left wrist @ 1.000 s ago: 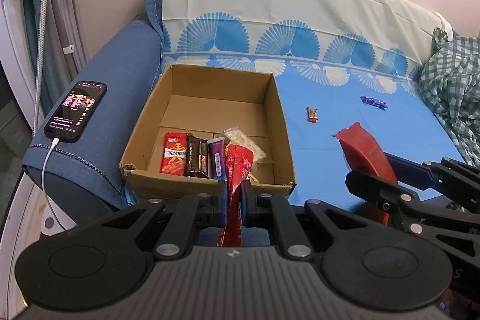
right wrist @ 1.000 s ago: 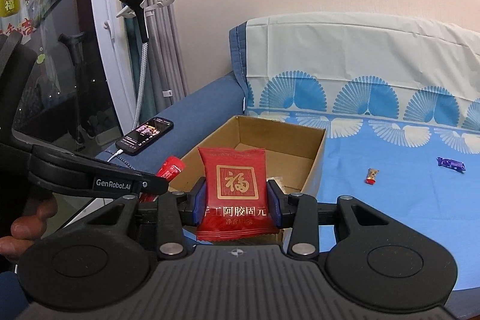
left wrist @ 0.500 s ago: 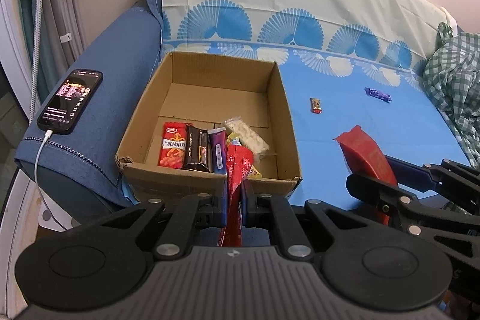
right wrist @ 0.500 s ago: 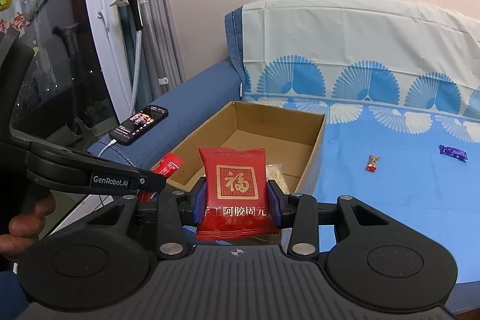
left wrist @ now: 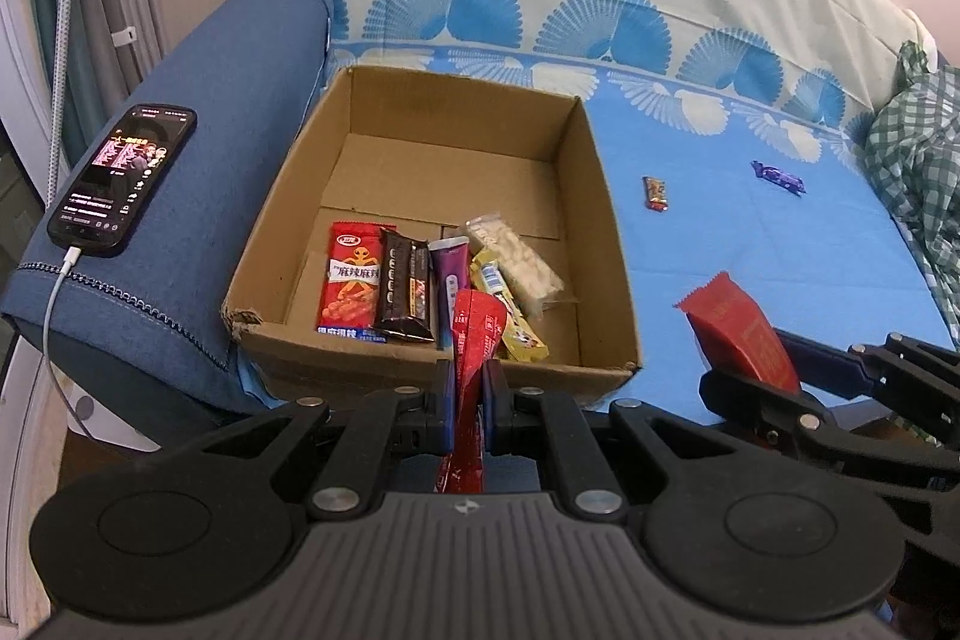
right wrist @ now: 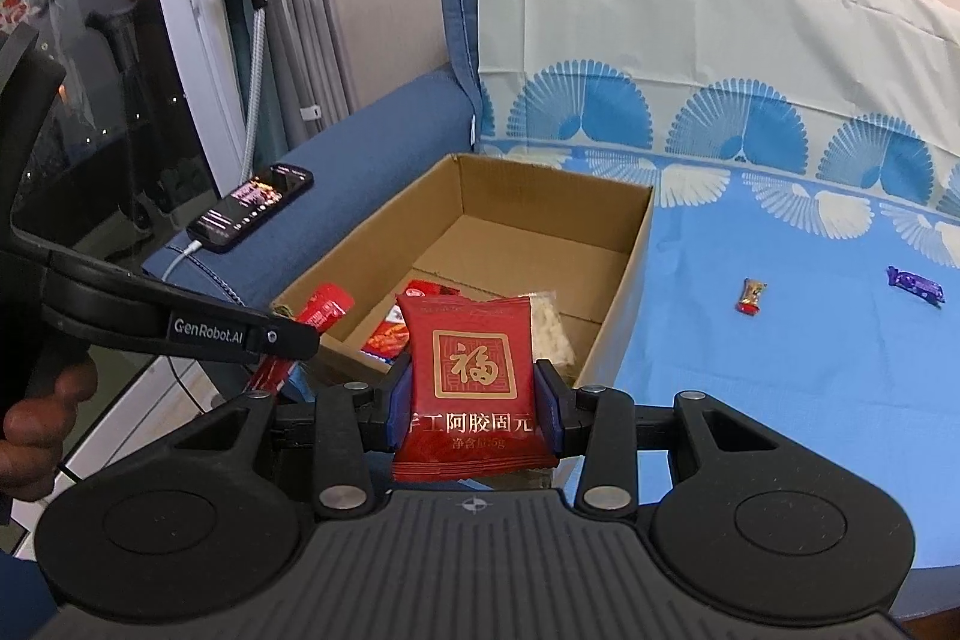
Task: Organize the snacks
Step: 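Carry the red strip and red square packet over the box with both tools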
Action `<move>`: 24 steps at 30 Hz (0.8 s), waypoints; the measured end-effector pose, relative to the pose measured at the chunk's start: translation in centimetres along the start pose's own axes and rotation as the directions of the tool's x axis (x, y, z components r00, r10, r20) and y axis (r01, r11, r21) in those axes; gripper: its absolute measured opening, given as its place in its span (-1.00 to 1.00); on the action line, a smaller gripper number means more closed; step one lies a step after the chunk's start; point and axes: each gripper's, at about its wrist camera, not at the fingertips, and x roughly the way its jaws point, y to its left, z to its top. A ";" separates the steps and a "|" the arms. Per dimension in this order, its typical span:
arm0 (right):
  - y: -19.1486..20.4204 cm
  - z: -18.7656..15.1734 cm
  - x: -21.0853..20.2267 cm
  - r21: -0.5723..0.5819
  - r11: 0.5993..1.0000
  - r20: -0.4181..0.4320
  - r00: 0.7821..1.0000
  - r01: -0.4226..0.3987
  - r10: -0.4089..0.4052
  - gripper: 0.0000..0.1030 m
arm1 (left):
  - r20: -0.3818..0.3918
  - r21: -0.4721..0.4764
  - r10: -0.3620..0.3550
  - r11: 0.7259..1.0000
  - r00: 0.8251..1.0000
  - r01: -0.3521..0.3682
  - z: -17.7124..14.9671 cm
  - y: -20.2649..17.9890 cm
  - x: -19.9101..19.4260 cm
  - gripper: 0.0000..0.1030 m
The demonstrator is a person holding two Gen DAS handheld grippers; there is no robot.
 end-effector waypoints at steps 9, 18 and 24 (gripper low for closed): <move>-0.5 2.0 4.0 0.016 1.000 -0.047 0.999 -0.009 0.010 -0.17 | 0.005 -0.033 0.013 0.999 1.000 -0.013 3.7 1.9 2.7 -0.82; -1.3 4.5 9.1 0.023 1.000 -0.064 0.998 -0.012 0.014 -0.17 | -0.021 -0.045 0.040 0.998 0.999 -0.041 7.4 3.4 7.1 -0.82; -1.9 5.6 12.8 0.030 0.999 -0.091 0.996 -0.012 0.014 -0.16 | -0.080 -0.041 0.058 0.997 0.995 -0.062 8.6 4.4 11.1 -0.81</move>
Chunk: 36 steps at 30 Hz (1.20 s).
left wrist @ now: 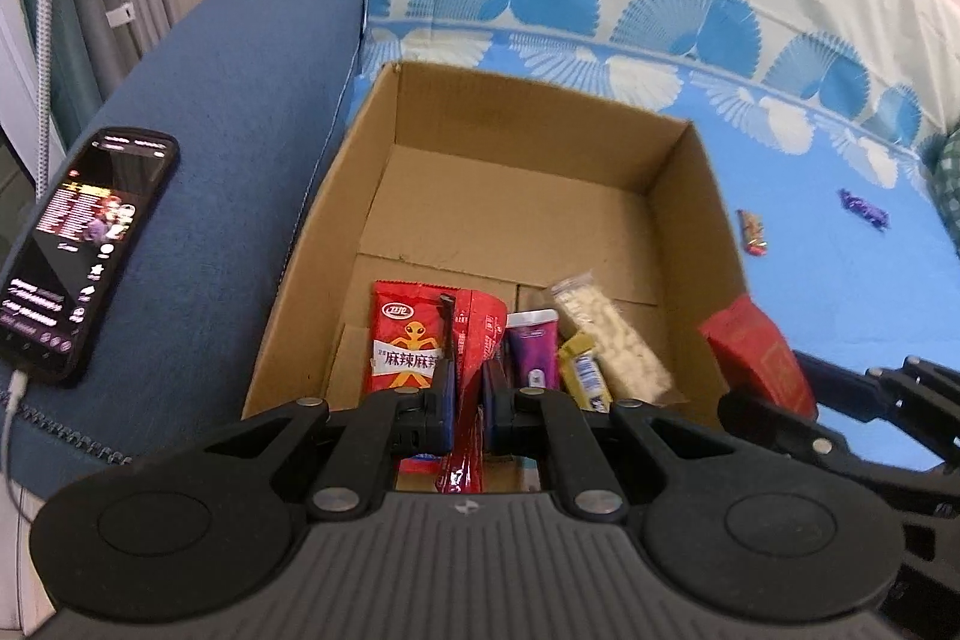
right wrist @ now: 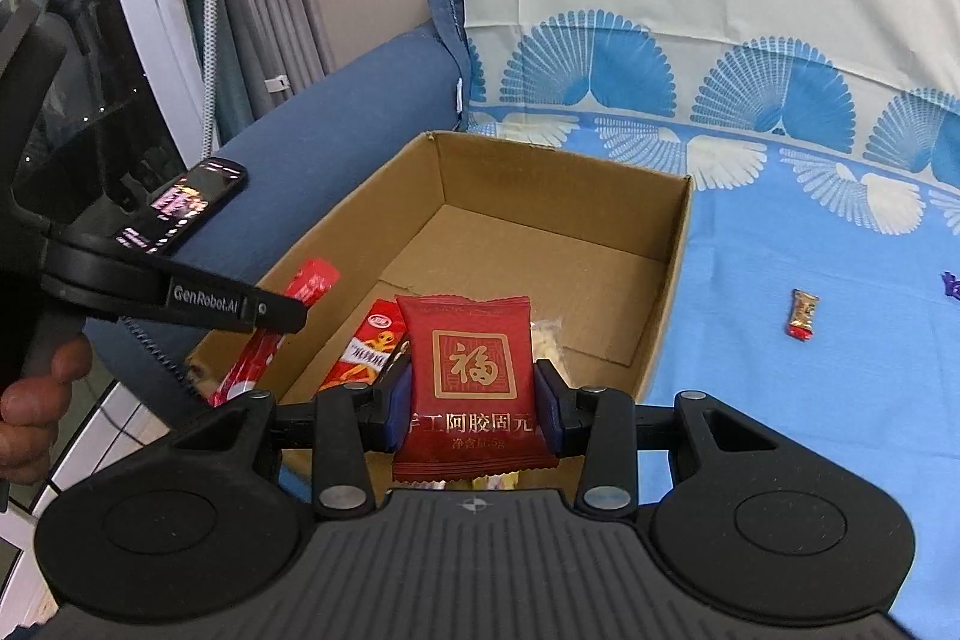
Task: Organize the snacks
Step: 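Carry the red strip and red square packet over the box with both tools, then open both tools to drop the red strip and red packet into the box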
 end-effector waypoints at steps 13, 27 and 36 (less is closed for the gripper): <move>-1.4 1.1 6.7 0.002 1.000 -0.060 0.998 0.003 -0.002 -0.16 | -0.070 0.009 0.022 1.000 0.997 -0.022 1.4 1.1 6.2 -0.81; -2.5 4.0 5.4 0.031 0.999 0.010 1.000 0.018 -0.018 0.68 | 0.084 0.028 0.111 0.993 0.990 -0.113 0.4 2.2 2.6 0.99; 1.2 -1.9 -2.3 0.081 0.997 -0.079 0.997 0.020 -0.014 0.80 | -0.021 -0.036 0.089 0.995 0.996 -0.089 -6.5 0.8 -2.7 0.99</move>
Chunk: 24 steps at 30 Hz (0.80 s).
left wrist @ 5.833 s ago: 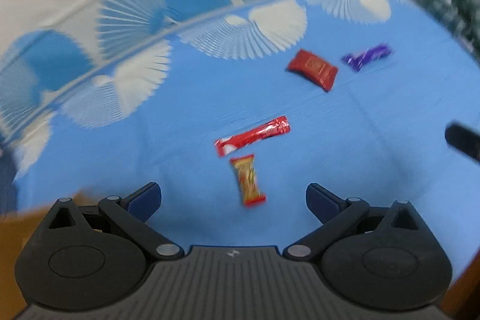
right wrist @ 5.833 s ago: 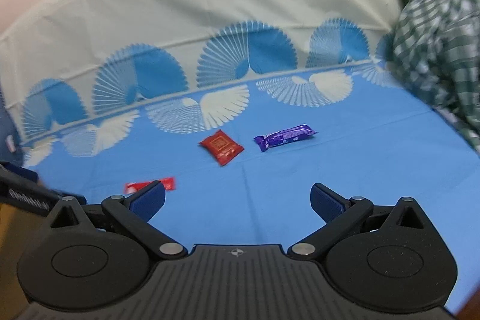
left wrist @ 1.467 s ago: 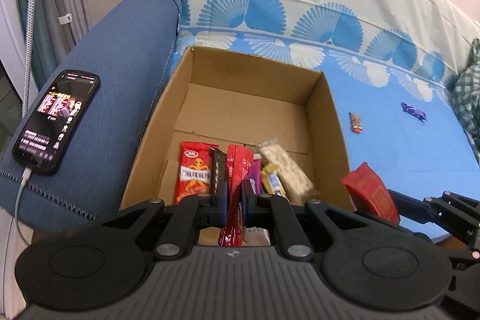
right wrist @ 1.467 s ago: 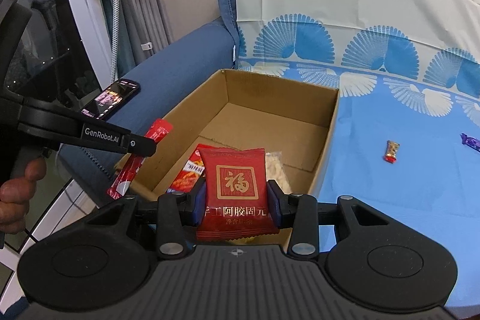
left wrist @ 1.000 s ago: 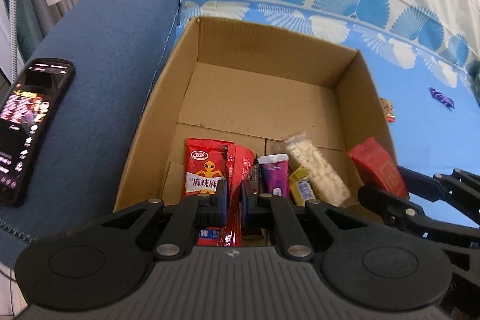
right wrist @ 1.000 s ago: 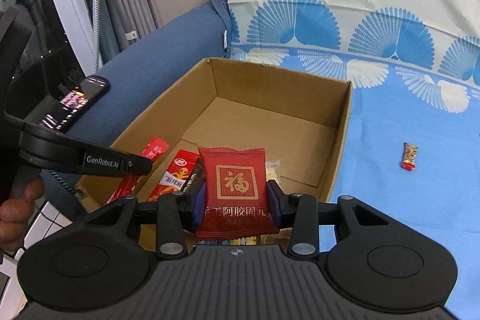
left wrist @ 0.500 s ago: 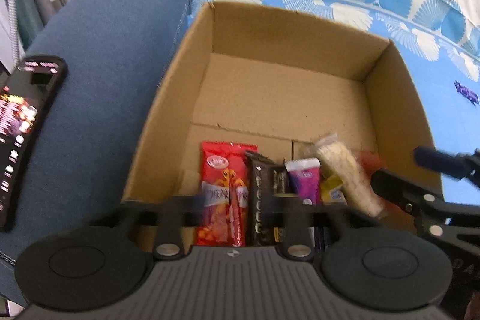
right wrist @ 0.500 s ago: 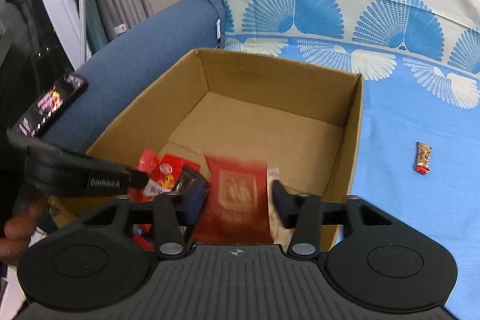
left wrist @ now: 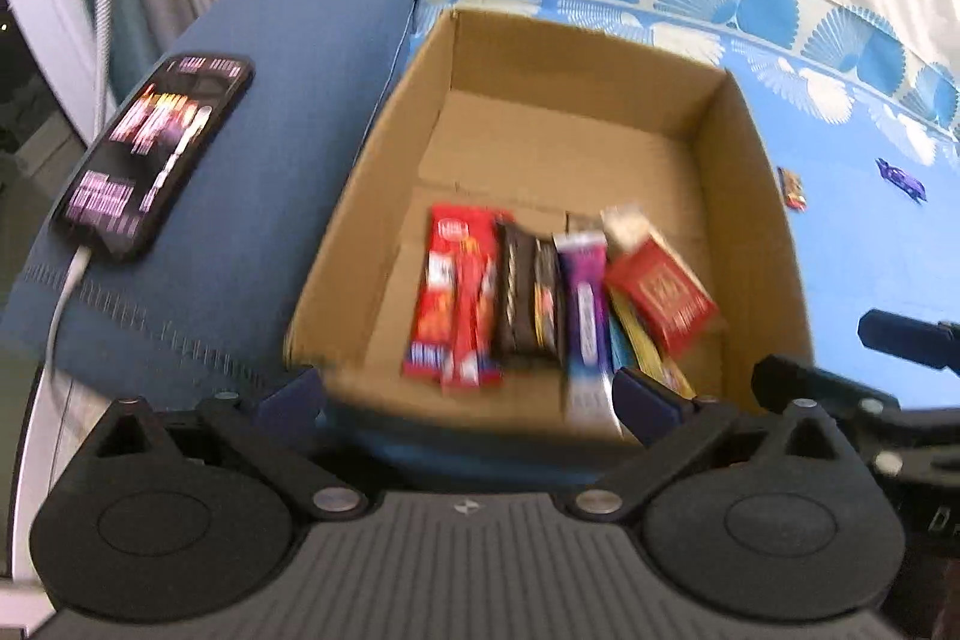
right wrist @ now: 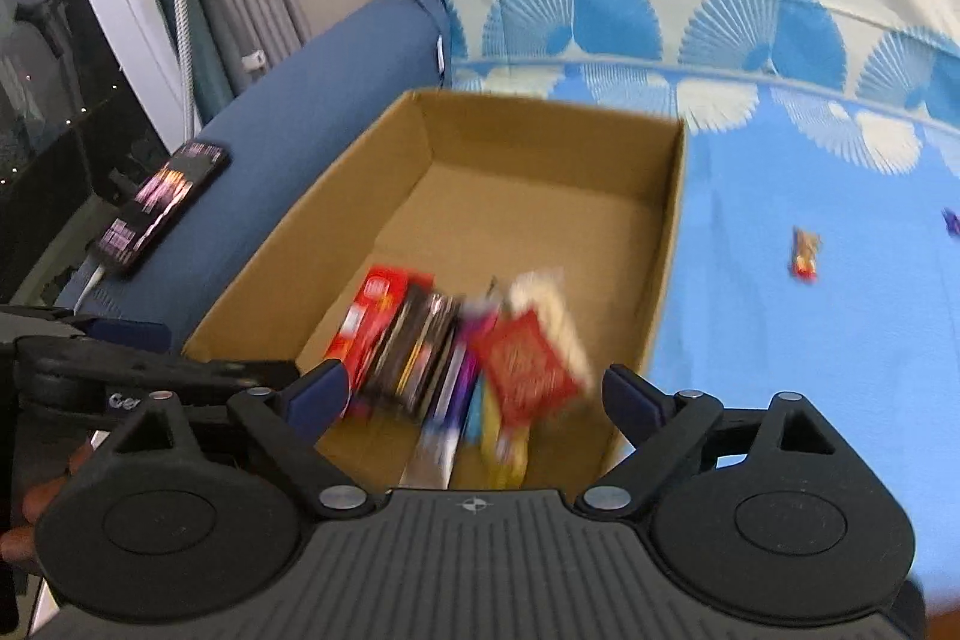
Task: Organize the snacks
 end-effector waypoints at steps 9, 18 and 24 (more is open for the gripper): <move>1.9 -3.0 -6.9 -0.047 0.999 0.116 0.993 0.024 -0.019 0.87 | 0.089 -0.022 0.021 1.000 0.996 -0.019 -4.8 -0.7 -6.1 0.99; 2.0 -5.0 -11.8 -0.063 0.997 0.222 0.975 0.038 -0.023 0.90 | 0.206 0.002 0.025 1.000 0.978 -0.026 -5.9 -1.8 -10.8 0.99; 2.3 -5.9 -13.7 -0.059 0.998 0.270 0.963 0.034 -0.017 0.90 | 0.243 0.006 0.024 1.000 0.970 -0.026 -6.8 -2.1 -12.7 0.99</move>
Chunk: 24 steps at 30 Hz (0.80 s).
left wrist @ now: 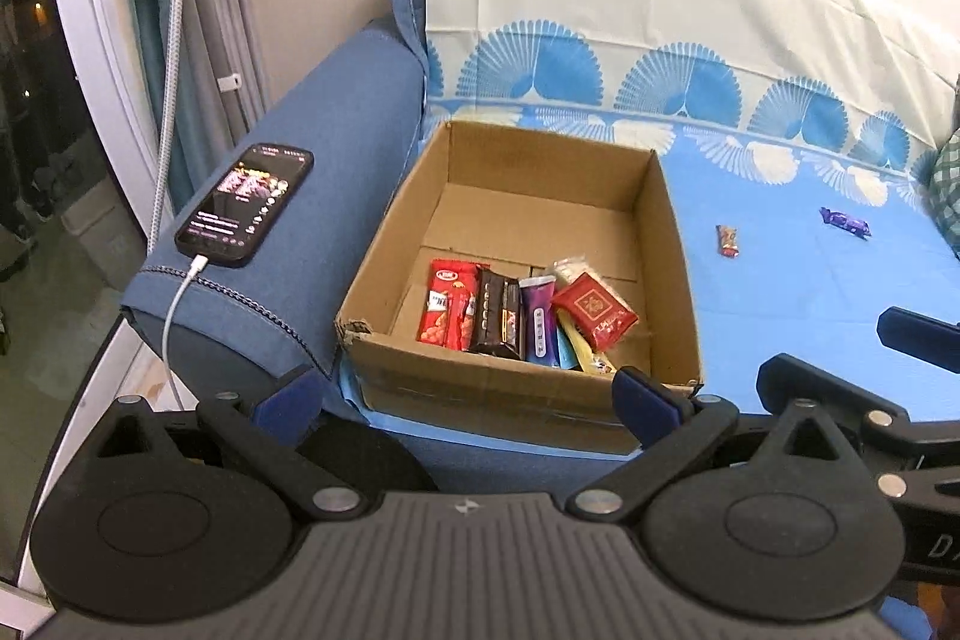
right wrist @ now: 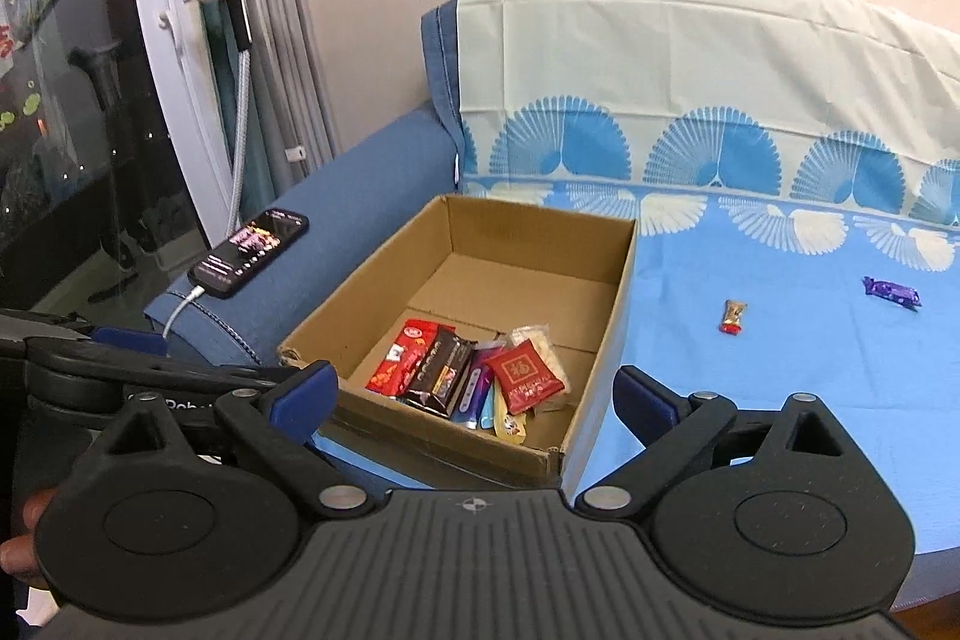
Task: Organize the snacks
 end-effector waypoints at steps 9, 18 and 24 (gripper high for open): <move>-0.2 -0.2 -1.6 0.007 1.000 0.048 0.999 -0.011 0.011 0.91 | 0.001 0.030 0.013 0.999 1.000 -0.013 -0.2 -0.9 -1.1 0.99; -2.7 -0.4 -1.6 0.056 0.998 0.057 0.998 -0.003 0.000 0.91 | -0.036 0.089 0.018 0.996 0.999 -0.015 0.5 -3.2 -0.2 0.99; -6.4 -0.6 -1.1 0.092 0.995 0.051 0.997 0.045 -0.050 0.91 | -0.060 0.139 0.005 0.990 0.998 0.004 2.3 -6.7 1.6 0.99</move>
